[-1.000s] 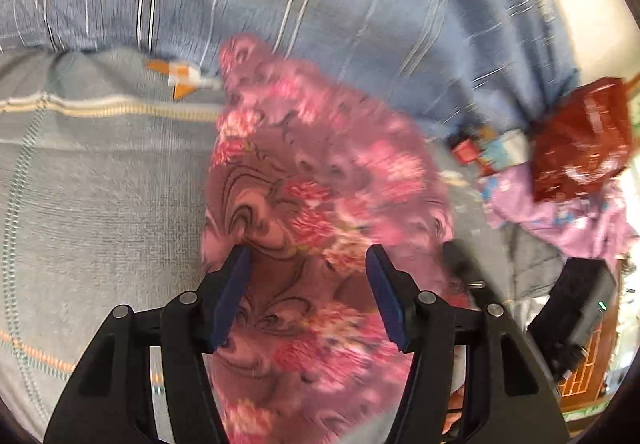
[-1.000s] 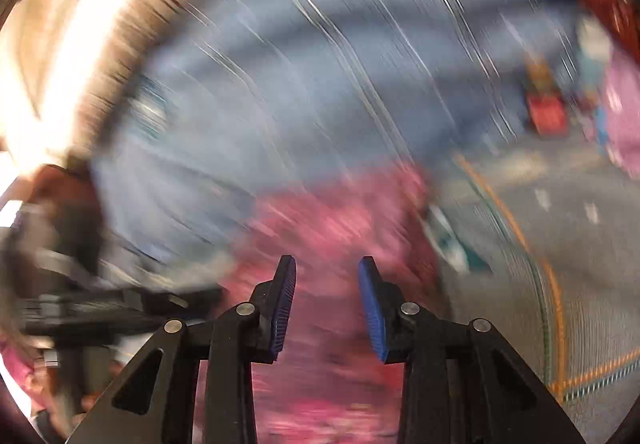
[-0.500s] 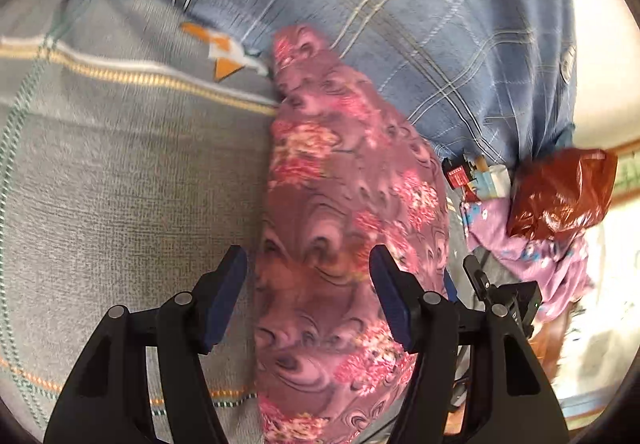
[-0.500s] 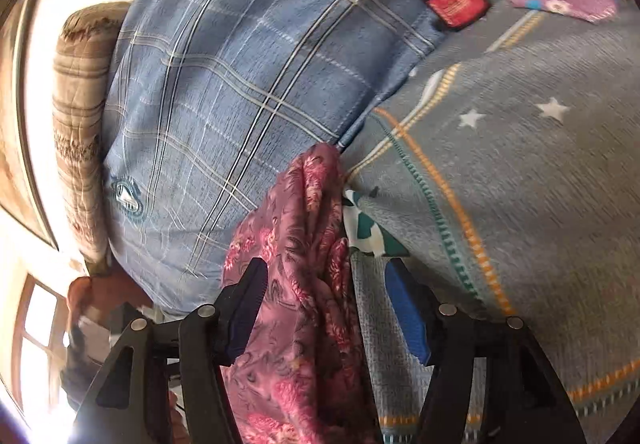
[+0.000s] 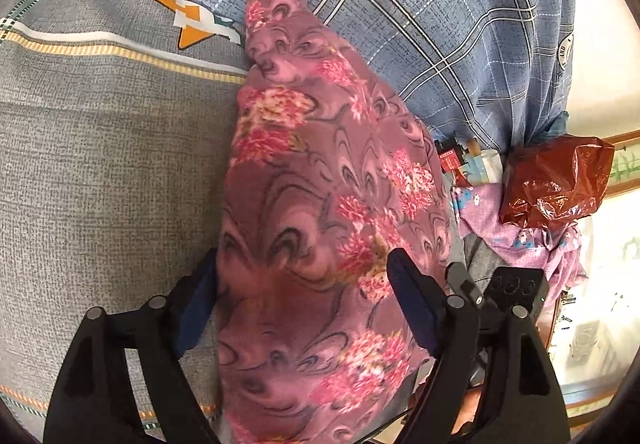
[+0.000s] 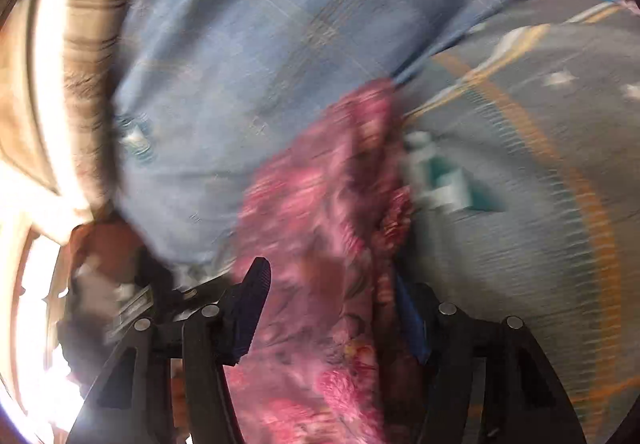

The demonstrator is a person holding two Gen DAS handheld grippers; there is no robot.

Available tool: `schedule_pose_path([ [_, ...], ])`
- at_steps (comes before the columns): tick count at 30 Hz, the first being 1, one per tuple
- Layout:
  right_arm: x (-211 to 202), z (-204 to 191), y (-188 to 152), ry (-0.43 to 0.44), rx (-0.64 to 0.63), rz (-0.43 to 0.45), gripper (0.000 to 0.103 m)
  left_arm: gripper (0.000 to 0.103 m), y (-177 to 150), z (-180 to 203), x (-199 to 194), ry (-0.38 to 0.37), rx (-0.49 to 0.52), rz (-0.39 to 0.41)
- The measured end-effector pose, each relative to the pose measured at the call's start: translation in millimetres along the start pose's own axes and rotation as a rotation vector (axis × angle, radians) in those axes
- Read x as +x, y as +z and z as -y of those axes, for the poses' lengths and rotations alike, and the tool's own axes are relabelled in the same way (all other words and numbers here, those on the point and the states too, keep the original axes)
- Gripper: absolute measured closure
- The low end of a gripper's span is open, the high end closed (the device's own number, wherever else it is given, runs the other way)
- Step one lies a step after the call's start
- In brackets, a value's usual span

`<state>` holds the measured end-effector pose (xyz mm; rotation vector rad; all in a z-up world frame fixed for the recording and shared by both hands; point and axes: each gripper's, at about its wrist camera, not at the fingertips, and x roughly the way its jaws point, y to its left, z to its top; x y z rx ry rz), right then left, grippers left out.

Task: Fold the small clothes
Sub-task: 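Lower the bundle onto the bed and open both grippers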

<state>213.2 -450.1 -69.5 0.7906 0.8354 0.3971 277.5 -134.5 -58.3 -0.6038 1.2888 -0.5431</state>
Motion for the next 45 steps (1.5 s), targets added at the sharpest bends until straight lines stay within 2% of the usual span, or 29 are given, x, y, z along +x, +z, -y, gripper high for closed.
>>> schedule_pose_path([
  [3, 9, -2, -3, -0.05, -0.024, -0.016, 0.043, 0.02, 3, -1, 3, -0.023, -0.021, -0.005],
  [5, 9, -2, -5, -0.041, -0.026, 0.029, 0.043, 0.02, 3, 1, 6, -0.021, -0.019, 0.004],
  [7, 10, -9, -9, -0.068, -0.07, 0.047, 0.042, 0.022, 1, 8, 8, 0.001, -0.002, 0.015],
  [8, 13, -14, -10, -0.088, -0.098, 0.046, 0.046, 0.03, 0, 10, 9, 0.003, 0.002, 0.017],
  [9, 14, -18, -11, -0.101, -0.119, 0.043, 0.051, 0.045, -3, 14, 8, 0.003, 0.01, 0.021],
  [10, 13, -20, -11, -0.105, -0.132, 0.043, 0.06, 0.05, -5, 15, 6, 0.011, 0.018, 0.029],
  [11, 10, -20, -9, -0.101, -0.137, 0.046, 0.069, 0.062, -7, 17, 3, 0.019, 0.036, 0.039],
  [12, 8, -21, -9, -0.094, -0.138, 0.049, 0.073, 0.071, -8, 19, 2, 0.019, 0.045, 0.043],
  [13, 4, -23, -8, -0.075, -0.135, 0.05, 0.076, 0.072, -9, 20, 0, 0.015, 0.05, 0.042],
  [15, 0, -30, -8, -0.055, -0.157, 0.045, 0.077, 0.074, -13, 22, -7, 0.033, 0.072, 0.05],
  [20, 7, -64, -16, -0.03, -0.23, 0.037, 0.078, 0.074, -20, 24, -34, 0.059, 0.097, 0.097],
  [23, 14, -85, -22, 0.026, -0.253, 0.04, 0.078, 0.074, -23, 13, -65, 0.054, 0.097, 0.145],
  [26, 29, -110, -31, 0.107, -0.282, 0.025, 0.078, 0.074, -27, -7, -100, 0.06, 0.093, 0.202],
  [29, 50, -134, -47, 0.148, -0.315, -0.019, 0.077, 0.074, -36, -32, -128, 0.09, 0.1, 0.252],
  [31, 66, -144, -59, 0.144, -0.33, -0.059, 0.077, 0.074, -42, -55, -137, 0.123, 0.104, 0.273],
  [34, 95, -151, -79, 0.06, -0.364, -0.102, 0.075, 0.073, -46, -93, -133, 0.161, 0.063, 0.264],
  [36, 108, -147, -87, -0.073, -0.395, -0.109, 0.071, 0.061, -48, -116, -125, 0.138, 0.027, 0.245],
  [37, 110, -143, -90, -0.114, -0.414, -0.095, 0.063, 0.057, -50, -126, -122, 0.117, 0.015, 0.248],
  [38, 108, -140, -89, -0.12, -0.407, -0.083, 0.054, 0.048, -51, -130, -123, 0.111, 0.011, 0.259],
  [39, 104, -137, -88, -0.137, -0.391, -0.066, 0.052, 0.045, -53, -131, -124, 0.108, 0.016, 0.275],
  [42, 80, -136, -87, -0.185, -0.37, 0.0, 0.05, 0.041, -66, -130, -130, 0.123, 0.08, 0.34],
  [45, 45, -142, -95, -0.25, -0.38, 0.091, 0.046, 0.04, -76, -115, -139, 0.207, 0.139, 0.397],
])
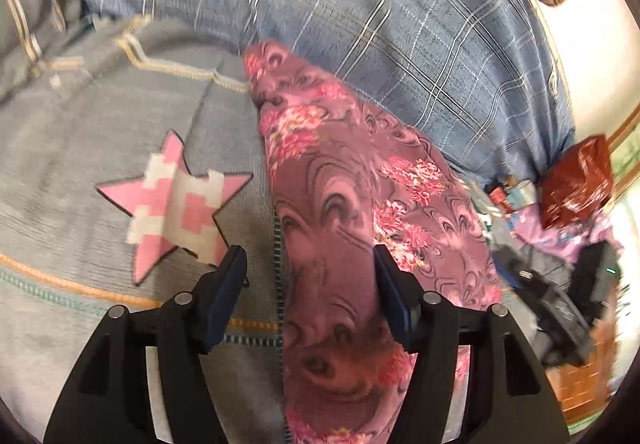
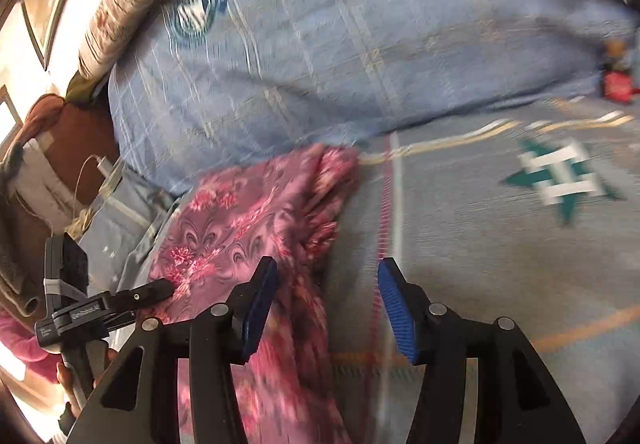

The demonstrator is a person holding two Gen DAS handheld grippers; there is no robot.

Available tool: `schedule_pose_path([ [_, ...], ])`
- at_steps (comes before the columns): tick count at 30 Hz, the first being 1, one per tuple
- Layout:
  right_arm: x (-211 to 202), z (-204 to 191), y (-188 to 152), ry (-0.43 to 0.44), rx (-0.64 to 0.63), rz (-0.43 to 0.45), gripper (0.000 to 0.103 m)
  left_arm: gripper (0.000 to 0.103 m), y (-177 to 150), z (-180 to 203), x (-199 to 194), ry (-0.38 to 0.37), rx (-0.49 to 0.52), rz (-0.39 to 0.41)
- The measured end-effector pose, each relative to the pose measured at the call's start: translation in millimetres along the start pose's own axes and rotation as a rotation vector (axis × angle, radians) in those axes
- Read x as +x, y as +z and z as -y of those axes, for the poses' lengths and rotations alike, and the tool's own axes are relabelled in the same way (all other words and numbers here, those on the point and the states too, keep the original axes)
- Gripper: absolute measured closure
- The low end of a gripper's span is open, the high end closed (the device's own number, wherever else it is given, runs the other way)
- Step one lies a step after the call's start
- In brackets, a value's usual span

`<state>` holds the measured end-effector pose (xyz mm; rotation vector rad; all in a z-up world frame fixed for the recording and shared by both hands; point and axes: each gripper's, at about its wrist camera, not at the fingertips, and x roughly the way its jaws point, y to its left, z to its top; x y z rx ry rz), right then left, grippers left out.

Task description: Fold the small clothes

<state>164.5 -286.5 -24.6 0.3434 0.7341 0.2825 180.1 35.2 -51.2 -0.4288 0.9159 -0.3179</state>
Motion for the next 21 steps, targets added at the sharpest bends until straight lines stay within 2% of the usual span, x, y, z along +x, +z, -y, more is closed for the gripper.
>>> schedule_pose_path([
  [2, -25, -6, -8, -0.064, -0.021, 0.058, 0.021, 0.039, -3, 12, -12, 0.08, 0.053, 0.063],
  [3, -34, -7, -11, -0.105, -0.022, 0.082, 0.014, 0.033, -4, 17, -16, 0.118, 0.071, 0.09],
  [4, -44, -10, -15, -0.159, -0.018, 0.104, 0.003, 0.029, -6, 20, -19, 0.147, 0.083, 0.109],
  [5, -51, -13, -18, -0.196, -0.017, 0.115, 0.0, 0.021, -7, 23, -22, 0.182, 0.092, 0.127],
  [8, -67, -17, -35, -0.263, -0.06, 0.111, 0.0, 0.02, -12, 28, -34, 0.221, 0.092, 0.169],
  [11, -65, -26, -44, -0.364, -0.12, 0.076, 0.0, 0.02, -20, 31, -44, 0.26, 0.094, 0.182],
  [15, -65, -36, -47, -0.374, -0.18, 0.081, 0.0, 0.02, -35, 36, -51, 0.356, 0.133, 0.176],
  [21, -79, -38, -46, -0.376, -0.173, 0.122, 0.0, 0.02, -56, 47, -64, 0.457, 0.196, 0.195],
])
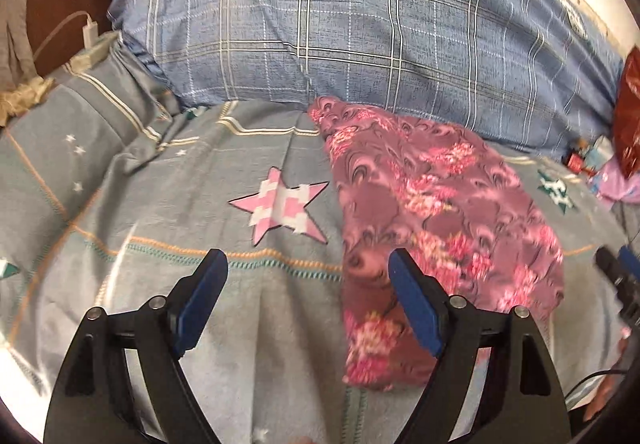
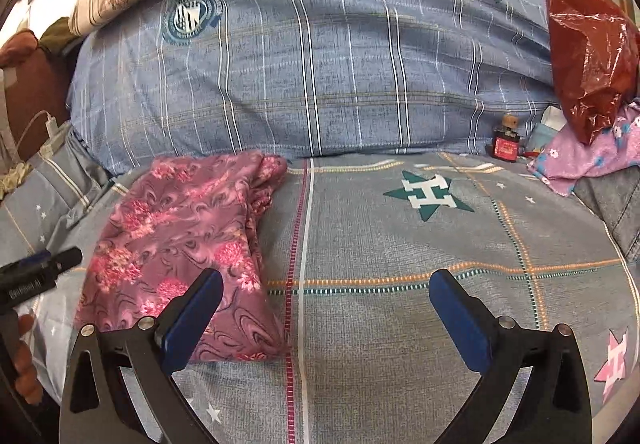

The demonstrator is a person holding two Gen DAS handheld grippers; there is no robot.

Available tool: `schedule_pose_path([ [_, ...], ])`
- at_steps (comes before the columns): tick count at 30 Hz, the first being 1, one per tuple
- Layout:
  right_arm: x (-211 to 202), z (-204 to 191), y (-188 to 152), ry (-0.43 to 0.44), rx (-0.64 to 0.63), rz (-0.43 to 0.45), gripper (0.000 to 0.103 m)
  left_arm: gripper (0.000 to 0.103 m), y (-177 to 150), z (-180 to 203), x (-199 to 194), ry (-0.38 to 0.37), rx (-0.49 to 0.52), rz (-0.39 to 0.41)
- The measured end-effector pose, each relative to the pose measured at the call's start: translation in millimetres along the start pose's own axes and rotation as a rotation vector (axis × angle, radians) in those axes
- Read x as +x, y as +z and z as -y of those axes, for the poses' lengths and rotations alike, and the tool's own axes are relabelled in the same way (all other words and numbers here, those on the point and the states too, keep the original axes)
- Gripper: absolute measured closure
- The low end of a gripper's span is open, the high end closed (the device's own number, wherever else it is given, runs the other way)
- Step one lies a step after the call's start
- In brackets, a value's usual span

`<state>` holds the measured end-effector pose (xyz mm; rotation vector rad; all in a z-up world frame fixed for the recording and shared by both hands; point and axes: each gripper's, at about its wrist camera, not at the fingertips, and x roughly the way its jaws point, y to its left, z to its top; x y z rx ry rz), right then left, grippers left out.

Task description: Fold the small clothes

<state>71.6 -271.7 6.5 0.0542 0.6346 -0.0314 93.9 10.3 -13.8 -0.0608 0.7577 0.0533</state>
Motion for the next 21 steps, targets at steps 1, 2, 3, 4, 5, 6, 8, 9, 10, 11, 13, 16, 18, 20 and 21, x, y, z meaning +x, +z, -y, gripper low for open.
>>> schedule_pose_path([
  [1, -4, 1, 0, -0.006, 0.0, 0.007, 0.0, 0.02, -2, 2, -4, 0.011, 0.015, 0.008],
  [2, -8, 1, -1, -0.012, -0.004, 0.015, 0.0, 0.02, -3, 4, -6, 0.013, 0.03, 0.013],
  [3, -12, 1, -2, -0.013, -0.011, 0.026, 0.0, 0.02, -4, 5, -7, 0.016, 0.041, 0.014],
  [4, -16, 2, -4, -0.014, -0.018, 0.037, 0.0, 0.02, -6, 8, -8, 0.02, 0.057, 0.012],
  [5, -19, 1, -6, -0.022, -0.027, 0.04, 0.0, 0.02, -8, 11, -9, 0.019, 0.072, 0.007],
  [6, -19, 0, -9, -0.032, -0.043, 0.035, 0.0, 0.02, -10, 14, -9, 0.013, 0.091, -0.001],
  [8, -17, -4, -12, -0.041, -0.071, 0.015, 0.0, 0.02, -13, 19, -8, 0.002, 0.117, -0.021],
  [9, -15, -4, -13, -0.045, -0.08, 0.006, 0.0, 0.02, -15, 22, -7, -0.005, 0.127, -0.028],
  [10, -13, -4, -14, -0.049, -0.089, -0.006, 0.0, 0.02, -17, 25, -8, -0.011, 0.138, -0.034],
  [11, -11, -4, -15, -0.056, -0.093, -0.015, 0.0, 0.02, -19, 27, -8, -0.015, 0.146, -0.035],
  [13, -10, -2, -16, -0.057, -0.089, -0.02, 0.0, 0.02, -21, 30, -9, -0.024, 0.162, -0.033],
  [16, -10, 1, -17, -0.059, -0.08, -0.02, 0.0, 0.02, -23, 35, -11, -0.051, 0.186, -0.044],
  [18, -10, 2, -17, -0.064, -0.078, -0.02, 0.0, 0.02, -24, 37, -11, -0.078, 0.198, -0.048],
  [20, -10, 2, -18, -0.07, -0.083, -0.017, 0.0, 0.02, -25, 38, -16, -0.102, 0.206, -0.024],
  [21, -10, 2, -18, -0.074, -0.087, -0.014, 0.0, 0.02, -25, 38, -19, -0.115, 0.21, -0.008],
])
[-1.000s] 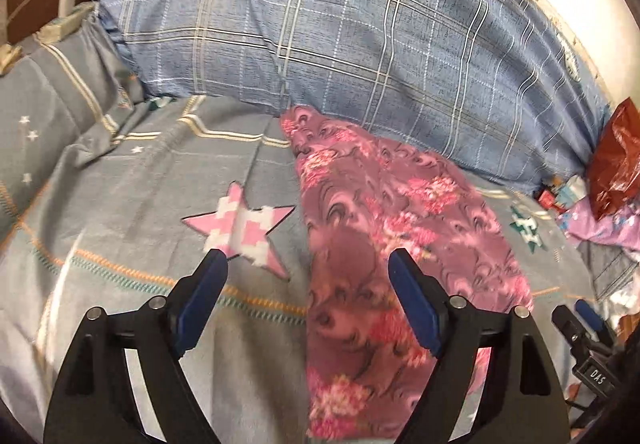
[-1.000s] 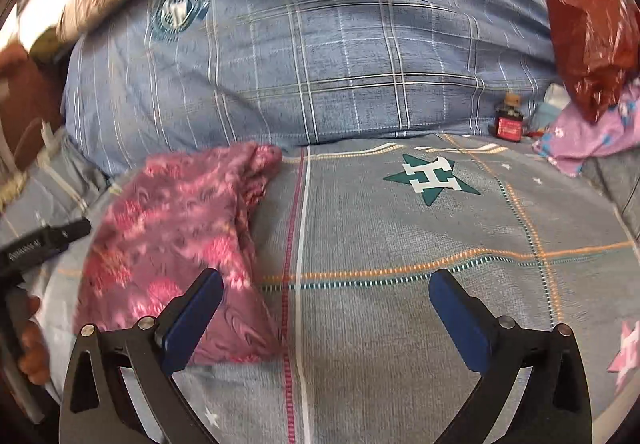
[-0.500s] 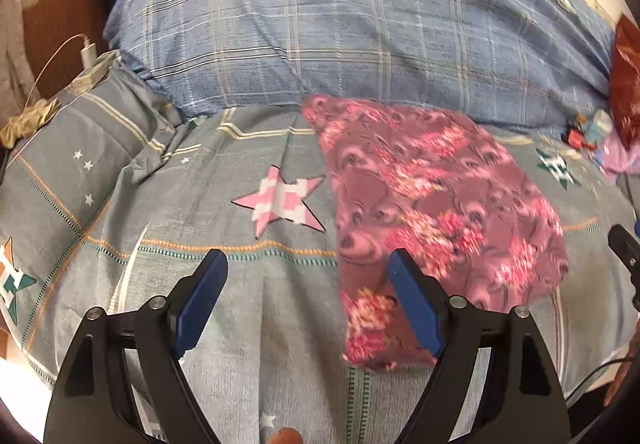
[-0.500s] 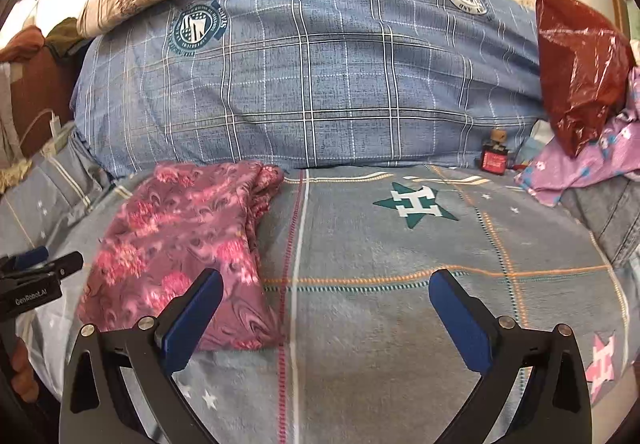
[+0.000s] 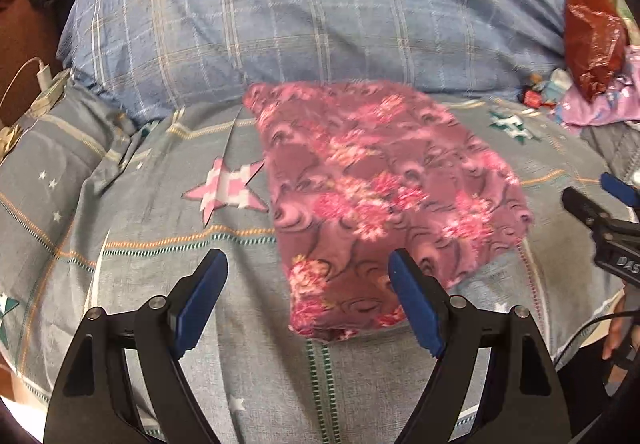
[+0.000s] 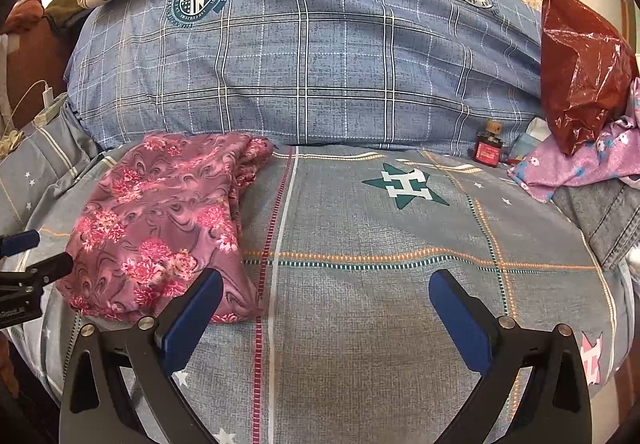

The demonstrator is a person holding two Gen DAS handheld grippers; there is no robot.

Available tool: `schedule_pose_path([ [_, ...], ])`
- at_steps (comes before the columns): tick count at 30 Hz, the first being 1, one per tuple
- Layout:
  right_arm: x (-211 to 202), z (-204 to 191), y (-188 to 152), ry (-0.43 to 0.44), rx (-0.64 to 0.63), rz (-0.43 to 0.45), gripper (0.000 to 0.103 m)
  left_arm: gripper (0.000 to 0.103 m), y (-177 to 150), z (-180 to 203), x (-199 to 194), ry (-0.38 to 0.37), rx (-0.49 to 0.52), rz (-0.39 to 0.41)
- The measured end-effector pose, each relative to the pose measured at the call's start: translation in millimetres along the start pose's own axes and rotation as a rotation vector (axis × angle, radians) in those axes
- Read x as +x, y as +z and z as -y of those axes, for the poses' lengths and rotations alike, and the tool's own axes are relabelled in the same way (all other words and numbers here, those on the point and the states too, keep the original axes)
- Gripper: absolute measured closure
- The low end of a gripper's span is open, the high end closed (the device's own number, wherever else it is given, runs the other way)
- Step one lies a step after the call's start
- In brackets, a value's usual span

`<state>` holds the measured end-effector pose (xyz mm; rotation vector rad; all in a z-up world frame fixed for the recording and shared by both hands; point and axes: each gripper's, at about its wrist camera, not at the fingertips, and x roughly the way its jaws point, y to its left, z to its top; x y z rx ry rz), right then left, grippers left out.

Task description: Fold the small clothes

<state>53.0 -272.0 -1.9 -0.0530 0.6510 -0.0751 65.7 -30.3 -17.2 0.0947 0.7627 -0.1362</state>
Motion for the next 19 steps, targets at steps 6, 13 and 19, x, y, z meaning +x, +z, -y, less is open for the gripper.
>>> schedule_pose_path([
  [6, -1, -8, 0, -0.012, -0.049, 0.021, 0.0, 0.017, 3, 12, -14, 0.005, 0.095, 0.051],
  [13, 0, -24, -1, -0.038, -0.148, 0.029, 0.0, 0.017, 0, 16, -11, 0.002, 0.129, 0.026],
  [19, 1, -25, -2, -0.052, -0.178, 0.034, 0.0, 0.017, -8, 19, -8, 0.013, 0.148, -0.003],
])
